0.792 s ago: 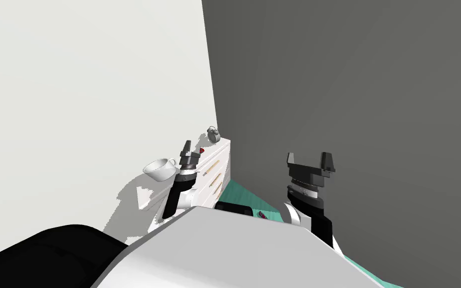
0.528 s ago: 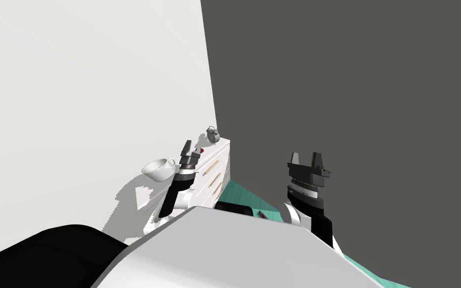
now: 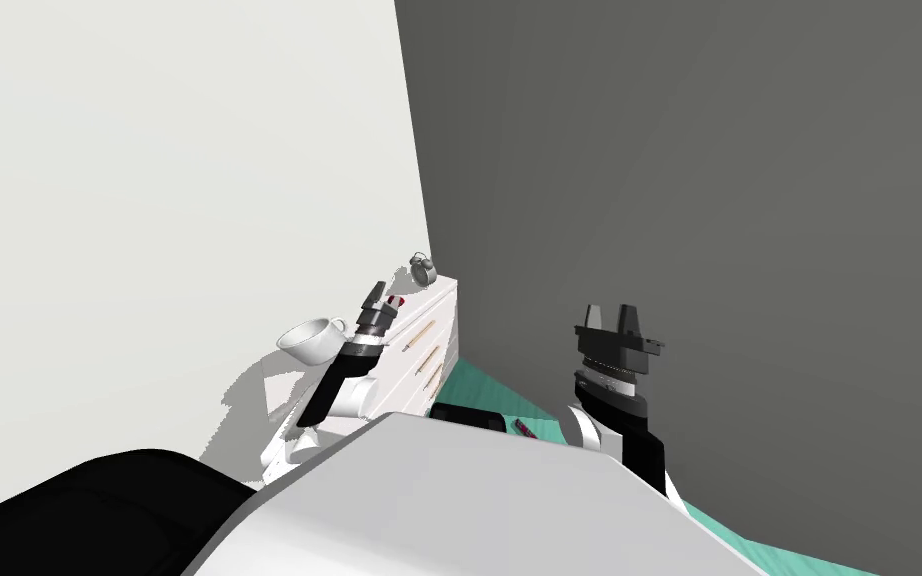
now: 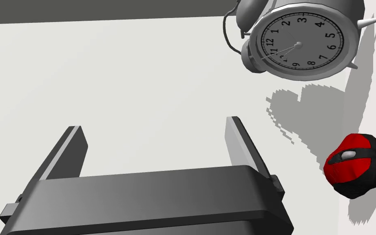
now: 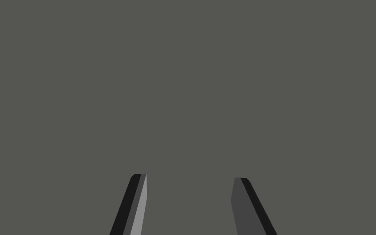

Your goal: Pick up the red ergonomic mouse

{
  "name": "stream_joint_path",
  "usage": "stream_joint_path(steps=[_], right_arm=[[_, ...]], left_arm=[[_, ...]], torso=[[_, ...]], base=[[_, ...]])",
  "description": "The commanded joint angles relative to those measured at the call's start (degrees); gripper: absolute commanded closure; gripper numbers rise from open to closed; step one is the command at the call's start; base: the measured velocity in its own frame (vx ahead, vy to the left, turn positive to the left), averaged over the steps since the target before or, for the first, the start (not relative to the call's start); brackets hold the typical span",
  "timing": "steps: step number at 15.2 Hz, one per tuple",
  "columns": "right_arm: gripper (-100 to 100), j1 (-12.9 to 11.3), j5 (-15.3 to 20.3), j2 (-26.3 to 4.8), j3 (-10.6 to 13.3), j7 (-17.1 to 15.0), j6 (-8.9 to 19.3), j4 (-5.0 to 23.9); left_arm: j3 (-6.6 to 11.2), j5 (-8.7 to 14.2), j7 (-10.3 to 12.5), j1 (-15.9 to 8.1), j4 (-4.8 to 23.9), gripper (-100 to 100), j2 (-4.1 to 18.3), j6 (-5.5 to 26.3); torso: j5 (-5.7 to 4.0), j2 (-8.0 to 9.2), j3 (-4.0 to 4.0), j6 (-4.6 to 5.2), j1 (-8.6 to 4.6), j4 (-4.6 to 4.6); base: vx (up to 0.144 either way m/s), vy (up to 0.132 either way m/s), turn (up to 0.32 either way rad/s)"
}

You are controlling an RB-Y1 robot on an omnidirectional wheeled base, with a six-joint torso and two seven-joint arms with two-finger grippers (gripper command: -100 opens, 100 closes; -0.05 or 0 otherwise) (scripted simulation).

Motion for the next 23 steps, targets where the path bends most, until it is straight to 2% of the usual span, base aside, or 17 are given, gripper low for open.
stream_joint_path(steps=[1,2,3,4,6,7,9,10,11,12,14,15,17,18,20,21,23], right_arm=[[0,0.00,0.00,0.00,0.00,0.00,0.00,0.00],[0,0.00,0.00,0.00,0.00,0.00,0.00,0.00],[0,0.00,0.00,0.00,0.00,0.00,0.00,0.00],[0,0.00,0.00,0.00,0.00,0.00,0.00,0.00],[0,0.00,0.00,0.00,0.00,0.00,0.00,0.00],[0,0.00,0.00,0.00,0.00,0.00,0.00,0.00],[0,0.00,0.00,0.00,0.00,0.00,0.00,0.00],[0,0.00,0.00,0.00,0.00,0.00,0.00,0.00],[0,0.00,0.00,0.00,0.00,0.00,0.00,0.00],[0,0.00,0.00,0.00,0.00,0.00,0.00,0.00],[0,0.00,0.00,0.00,0.00,0.00,0.00,0.00],[0,0.00,0.00,0.00,0.00,0.00,0.00,0.00],[0,0.00,0.00,0.00,0.00,0.00,0.00,0.00],[0,0.00,0.00,0.00,0.00,0.00,0.00,0.00],[0,0.00,0.00,0.00,0.00,0.00,0.00,0.00],[0,0.00,0.00,0.00,0.00,0.00,0.00,0.00],[0,0.00,0.00,0.00,0.00,0.00,0.00,0.00]], left_arm=[[0.95,1.37,0.14,-0.26,0.46,-100,1.82,1.99],[2.17,3.18,0.29,-0.35,0.50,-100,3.82,3.83],[2.17,3.18,0.29,-0.35,0.50,-100,4.05,4.51],[3.46,5.12,0.44,-0.44,0.55,-100,6.03,5.90],[3.46,5.12,0.44,-0.44,0.55,-100,6.35,7.20],[4.83,7.17,0.61,-0.53,0.60,-100,8.70,9.23],[4.83,7.17,0.61,-0.53,0.60,-100,8.70,10.06],[6.26,9.34,0.79,-0.62,0.66,-100,11.11,12.17],[6.26,9.34,0.79,-0.62,0.66,-100,11.11,13.07],[7.75,11.44,0.97,-0.70,0.73,-100,13.10,14.48],[7.75,11.60,0.97,-0.70,0.73,-100,13.55,16.21],[9.29,13.94,1.17,-0.78,0.81,-100,16.03,17.81],[9.29,13.94,1.17,-0.78,0.81,-100,16.03,19.46],[10.86,16.36,1.37,-0.86,0.89,-100,18.42,21.31],[10.86,16.36,1.37,-0.86,0.89,-100,18.54,22.82],[12.47,18.79,1.58,-0.93,0.99,-100,20.92,24.61],[12.47,18.85,1.58,-0.93,0.99,-100,21.06,26.27]], torso=[[0.00,0.00,0.00,0.00,0.00,0.00],[0.00,0.00,0.00,0.00,0.00,0.00],[0.00,0.00,0.00,0.01,0.00,0.00],[0.00,-0.01,0.00,0.00,0.00,0.00],[0.00,-0.01,0.00,0.00,0.00,0.00],[0.01,-0.01,-0.01,0.00,0.01,0.00],[0.00,-0.01,-0.01,0.00,0.01,0.00],[0.00,-0.01,-0.01,0.00,0.01,0.00],[0.00,-0.01,-0.01,0.00,0.01,0.00],[0.00,-0.02,-0.01,0.01,0.00,0.00],[0.00,-0.02,-0.01,0.01,0.00,0.00],[0.00,-0.02,-0.01,0.00,0.00,0.00],[0.00,-0.03,-0.02,0.01,0.00,-0.01],[0.01,-0.03,-0.02,0.00,0.01,-0.01],[0.00,-0.03,-0.02,0.00,0.01,-0.01],[0.01,-0.03,-0.02,0.00,0.01,-0.01],[0.00,-0.03,-0.02,0.01,0.01,-0.01]], base=[[-0.005,-0.011,-0.034],[-0.006,-0.013,-0.045],[-0.007,-0.012,-0.041],[-0.008,-0.013,-0.054],[-0.005,-0.008,-0.030],[-0.004,-0.009,-0.041],[-0.004,-0.008,-0.030],[-0.003,-0.009,-0.049],[-0.004,-0.009,-0.048],[-0.005,-0.012,-0.051],[-0.004,-0.011,-0.040],[-0.002,-0.010,-0.047],[-0.001,-0.006,-0.034],[-0.001,-0.008,-0.056],[-0.002,-0.006,-0.040],[-0.001,-0.007,-0.053],[0.000,-0.006,-0.039]])
